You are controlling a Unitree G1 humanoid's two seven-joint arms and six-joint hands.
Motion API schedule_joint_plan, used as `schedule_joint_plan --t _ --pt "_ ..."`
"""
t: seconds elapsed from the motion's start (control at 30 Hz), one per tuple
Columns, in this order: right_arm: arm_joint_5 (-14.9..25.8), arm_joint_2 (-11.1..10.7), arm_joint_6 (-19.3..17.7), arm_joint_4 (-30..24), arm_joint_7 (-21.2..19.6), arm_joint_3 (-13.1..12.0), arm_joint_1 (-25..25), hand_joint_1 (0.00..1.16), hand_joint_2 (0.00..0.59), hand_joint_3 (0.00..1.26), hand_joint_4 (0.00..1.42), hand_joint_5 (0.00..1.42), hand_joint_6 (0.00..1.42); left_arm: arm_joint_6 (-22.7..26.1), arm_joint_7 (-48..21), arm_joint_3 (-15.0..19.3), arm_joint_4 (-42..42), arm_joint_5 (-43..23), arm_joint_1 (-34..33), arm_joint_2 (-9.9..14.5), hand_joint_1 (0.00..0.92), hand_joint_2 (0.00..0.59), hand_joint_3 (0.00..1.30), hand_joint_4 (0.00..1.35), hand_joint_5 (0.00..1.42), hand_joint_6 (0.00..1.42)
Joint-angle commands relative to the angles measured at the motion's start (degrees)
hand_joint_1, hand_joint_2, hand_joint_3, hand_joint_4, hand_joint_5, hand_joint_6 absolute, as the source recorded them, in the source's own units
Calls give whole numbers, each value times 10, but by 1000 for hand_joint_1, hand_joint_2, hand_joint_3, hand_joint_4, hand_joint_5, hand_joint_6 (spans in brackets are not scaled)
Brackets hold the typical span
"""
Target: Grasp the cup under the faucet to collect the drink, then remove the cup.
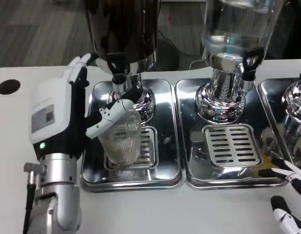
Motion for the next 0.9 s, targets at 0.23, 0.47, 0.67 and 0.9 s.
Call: schedule_joint_plan --t 0.23,0.47,0.67,0.9 --pt "-8 4 5 -13 -1 8 3 388 444 325 119 107 0 -60 -15 25 -58 -42 18 8 0 75 305 237 671 631" --pt "-6 3 3 -15 -3 4 8 389 444 318 119 107 0 -67 -37 24 -63 -52 12 4 0 70 322 248 762 665" --pt "-5 2 0 -12 -4 2 10 390 444 317 119 107 0 -71 -64 18 -69 -61 3 3 0 71 347 265 816 718" --pt "-4 3 -3 -14 -3 2 10 390 444 317 119 107 0 -78 -93 10 -69 -68 0 -1 0 67 372 309 847 720"
